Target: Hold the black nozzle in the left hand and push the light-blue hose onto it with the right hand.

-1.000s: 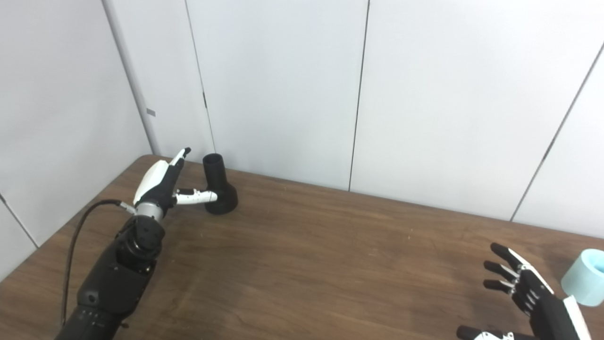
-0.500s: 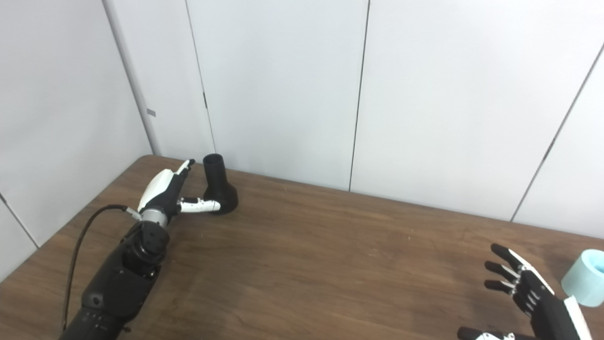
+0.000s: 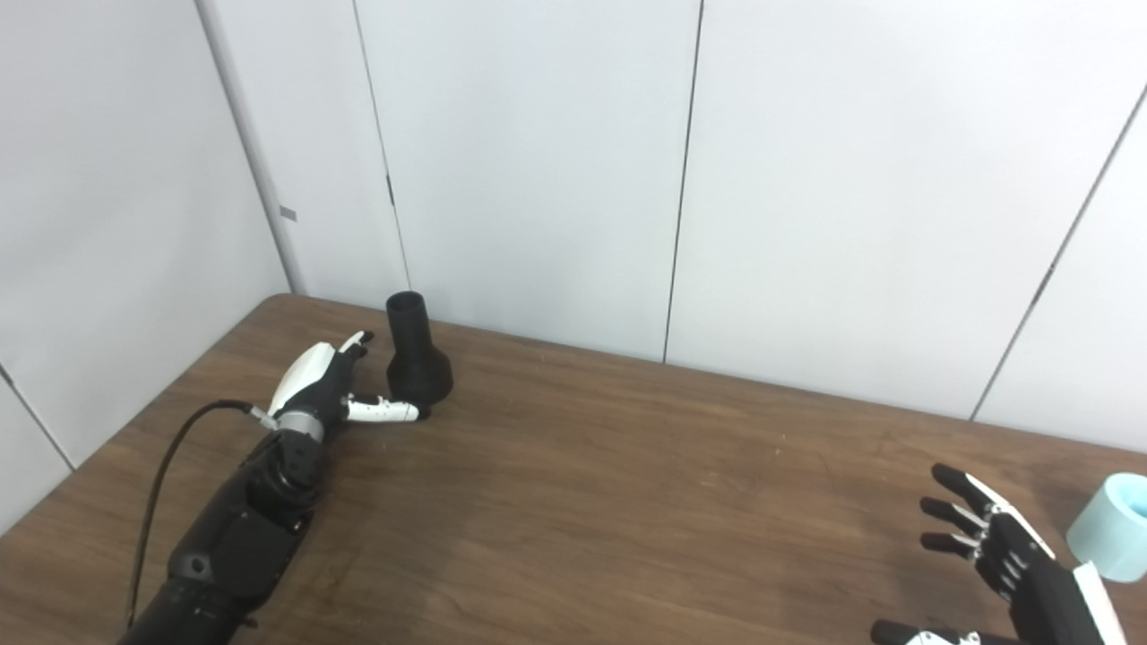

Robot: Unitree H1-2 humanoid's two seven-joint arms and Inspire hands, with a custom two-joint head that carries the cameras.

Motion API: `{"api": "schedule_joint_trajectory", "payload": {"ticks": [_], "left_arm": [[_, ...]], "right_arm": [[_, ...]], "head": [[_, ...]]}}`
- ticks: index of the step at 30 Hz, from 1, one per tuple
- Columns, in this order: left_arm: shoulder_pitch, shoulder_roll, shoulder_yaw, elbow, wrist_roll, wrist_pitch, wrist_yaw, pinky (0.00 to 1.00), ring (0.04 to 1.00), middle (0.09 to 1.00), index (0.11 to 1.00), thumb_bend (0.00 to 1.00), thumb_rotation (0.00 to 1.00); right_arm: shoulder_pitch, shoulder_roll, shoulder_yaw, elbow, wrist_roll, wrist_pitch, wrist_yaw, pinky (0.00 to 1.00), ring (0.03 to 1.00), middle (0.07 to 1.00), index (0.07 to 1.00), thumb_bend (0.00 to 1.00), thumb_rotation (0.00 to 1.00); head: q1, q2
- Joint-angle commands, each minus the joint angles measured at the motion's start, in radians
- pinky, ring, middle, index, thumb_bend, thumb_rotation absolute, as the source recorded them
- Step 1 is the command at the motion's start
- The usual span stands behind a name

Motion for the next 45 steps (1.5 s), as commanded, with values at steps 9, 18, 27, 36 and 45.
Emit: {"api": "schedule_joint_trajectory", "payload": {"ticks": [9,18,27,36,45], "left_arm": [[-0.076,0.021,-0.018,0.030,0.001,-0.024,0.050,1.00,0.965,0.903,0.891,0.99,0.31],[-0.098,0.014,-0.025,0.083,-0.009,-0.039,0.057,1.00,0.959,0.887,0.874,0.98,0.29],[-0.105,0.003,-0.042,0.094,-0.024,-0.032,0.048,1.00,0.960,0.888,0.858,0.96,0.27],[-0.109,-0.001,-0.060,0.105,-0.029,-0.042,0.048,1.00,0.951,0.886,0.843,0.97,0.28],[-0.112,-0.012,-0.061,0.124,-0.050,-0.077,0.058,1.00,0.955,0.889,0.839,0.94,0.23]], "right_arm": [[-0.007,-0.019,-0.014,-0.052,0.008,-0.019,0.000,0.70,0.812,0.891,0.830,0.82,0.14],[0.008,-0.027,-0.019,-0.065,0.008,-0.013,0.002,0.69,0.809,0.891,0.830,0.82,0.15],[0.023,-0.031,-0.023,-0.083,0.001,-0.003,-0.001,0.67,0.797,0.886,0.828,0.82,0.16],[0.028,-0.033,-0.027,-0.083,0.001,-0.002,-0.001,0.67,0.796,0.885,0.827,0.82,0.15],[0.035,-0.039,-0.028,-0.094,0.005,0.006,0.000,0.68,0.800,0.886,0.828,0.82,0.16]], "head": [[-0.005,0.011],[-0.012,0.025],[-0.021,0.037],[-0.023,0.045],[-0.027,0.052]]}}
